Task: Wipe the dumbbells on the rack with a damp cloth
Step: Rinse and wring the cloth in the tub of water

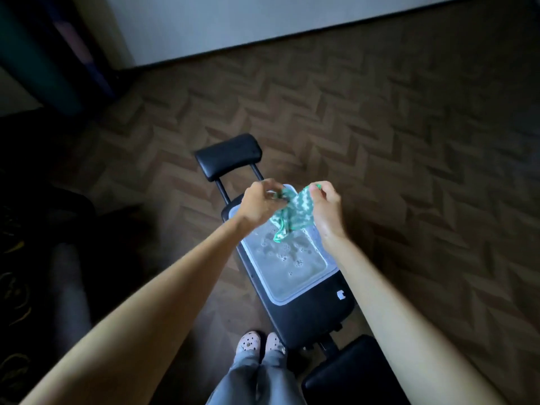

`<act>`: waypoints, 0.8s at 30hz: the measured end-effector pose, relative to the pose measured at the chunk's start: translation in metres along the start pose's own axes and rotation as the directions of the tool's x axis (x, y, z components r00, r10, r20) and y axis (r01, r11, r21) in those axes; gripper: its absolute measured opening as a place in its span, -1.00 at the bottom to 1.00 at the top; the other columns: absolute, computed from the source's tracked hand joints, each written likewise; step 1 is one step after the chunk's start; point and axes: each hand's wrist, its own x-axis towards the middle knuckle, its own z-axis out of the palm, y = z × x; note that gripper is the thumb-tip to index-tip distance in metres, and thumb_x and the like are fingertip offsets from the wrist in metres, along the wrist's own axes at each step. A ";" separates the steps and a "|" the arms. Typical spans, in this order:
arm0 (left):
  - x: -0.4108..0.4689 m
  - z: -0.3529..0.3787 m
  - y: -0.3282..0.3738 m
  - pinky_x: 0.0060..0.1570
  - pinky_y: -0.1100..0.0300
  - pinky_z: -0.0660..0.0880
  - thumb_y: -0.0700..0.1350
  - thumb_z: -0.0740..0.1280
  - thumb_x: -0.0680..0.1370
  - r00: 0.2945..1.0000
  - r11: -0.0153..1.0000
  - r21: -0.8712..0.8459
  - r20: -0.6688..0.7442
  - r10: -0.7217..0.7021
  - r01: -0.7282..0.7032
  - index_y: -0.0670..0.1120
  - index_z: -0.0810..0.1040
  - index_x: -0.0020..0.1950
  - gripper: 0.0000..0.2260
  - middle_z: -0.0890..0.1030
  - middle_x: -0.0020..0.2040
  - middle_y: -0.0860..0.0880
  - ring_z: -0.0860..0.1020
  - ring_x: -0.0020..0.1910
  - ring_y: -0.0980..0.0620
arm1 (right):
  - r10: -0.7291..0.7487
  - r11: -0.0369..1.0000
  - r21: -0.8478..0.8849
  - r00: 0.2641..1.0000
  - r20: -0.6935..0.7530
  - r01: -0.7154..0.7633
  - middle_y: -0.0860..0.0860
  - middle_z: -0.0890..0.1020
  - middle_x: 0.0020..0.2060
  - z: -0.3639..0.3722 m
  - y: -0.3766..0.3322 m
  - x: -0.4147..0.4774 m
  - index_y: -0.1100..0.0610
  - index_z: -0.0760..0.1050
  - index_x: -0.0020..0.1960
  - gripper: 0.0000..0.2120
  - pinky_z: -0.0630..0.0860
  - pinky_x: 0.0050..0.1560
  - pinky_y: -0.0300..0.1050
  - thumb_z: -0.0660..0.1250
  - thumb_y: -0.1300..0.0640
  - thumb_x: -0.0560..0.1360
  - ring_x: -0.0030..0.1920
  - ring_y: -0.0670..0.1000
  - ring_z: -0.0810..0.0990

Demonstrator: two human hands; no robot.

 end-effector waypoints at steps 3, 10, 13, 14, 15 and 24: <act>-0.039 -0.044 0.028 -0.21 0.24 0.46 -0.23 0.50 0.36 0.994 0.993 0.091 -0.070 0.082 -0.075 -0.06 0.45 -0.29 -0.77 0.55 -0.31 -0.02 0.51 -0.31 0.08 | -0.057 0.996 0.070 0.995 0.083 0.051 -0.04 0.29 -0.41 0.002 -0.049 -0.032 0.20 0.38 -0.10 -0.88 0.21 -0.49 -0.39 0.14 0.21 0.60 -0.40 -0.09 0.24; -0.167 -0.131 0.035 -0.26 0.13 0.29 0.05 0.49 0.37 0.943 0.997 0.072 -0.329 0.055 -0.033 -0.07 0.33 -0.34 -0.62 0.40 -0.33 -0.02 0.35 -0.29 0.02 | -0.258 0.961 0.228 0.809 0.528 0.157 0.00 0.48 -0.29 0.026 -0.125 -0.129 0.15 0.43 -0.14 -0.68 0.38 -0.34 -0.30 0.13 0.26 0.11 -0.30 -0.10 0.44; -0.242 -0.152 0.022 -0.34 0.13 0.21 0.02 0.49 0.40 0.887 0.991 0.119 -0.462 0.006 0.055 -0.07 0.27 -0.37 -0.59 0.34 -0.38 0.02 0.29 -0.34 0.05 | -0.286 0.948 0.091 0.690 0.665 0.305 0.01 0.46 -0.27 0.048 -0.128 -0.178 0.18 0.41 0.01 -0.67 0.33 -0.43 -0.35 0.20 0.40 0.28 -0.28 -0.06 0.41; -0.271 -0.157 0.019 -0.35 0.13 0.20 0.01 0.50 0.39 0.864 0.986 0.140 -0.503 -0.007 0.089 -0.07 0.26 -0.36 -0.58 0.34 -0.38 0.01 0.29 -0.34 0.06 | -0.304 0.934 0.081 0.655 0.691 0.348 0.02 0.47 -0.25 0.059 -0.127 -0.195 0.19 0.42 0.03 -0.67 0.33 -0.42 -0.36 0.19 0.46 0.33 -0.28 -0.06 0.42; -0.301 -0.160 0.015 -0.35 0.14 0.21 -0.01 0.51 0.38 0.847 0.982 0.142 -0.531 -0.031 0.125 -0.07 0.26 -0.34 -0.59 0.36 -0.36 0.01 0.30 -0.34 0.07 | -0.317 0.922 0.078 0.621 0.717 0.380 0.03 0.49 -0.24 0.067 -0.125 -0.214 0.20 0.45 0.03 -0.68 0.35 -0.40 -0.35 0.19 0.48 0.36 -0.28 -0.07 0.43; -0.577 -0.154 -0.046 -0.31 0.13 0.39 -0.14 0.48 0.38 0.573 0.815 -0.008 -0.707 -0.414 0.579 -0.08 0.40 -0.18 -0.76 0.46 -0.20 -0.01 0.48 -0.26 0.01 | -0.373 0.781 0.129 0.290 0.881 0.612 0.09 0.55 -0.14 0.146 -0.082 -0.433 0.16 0.42 -0.13 -0.91 0.37 -0.17 -0.14 0.30 0.31 0.43 -0.12 0.06 0.50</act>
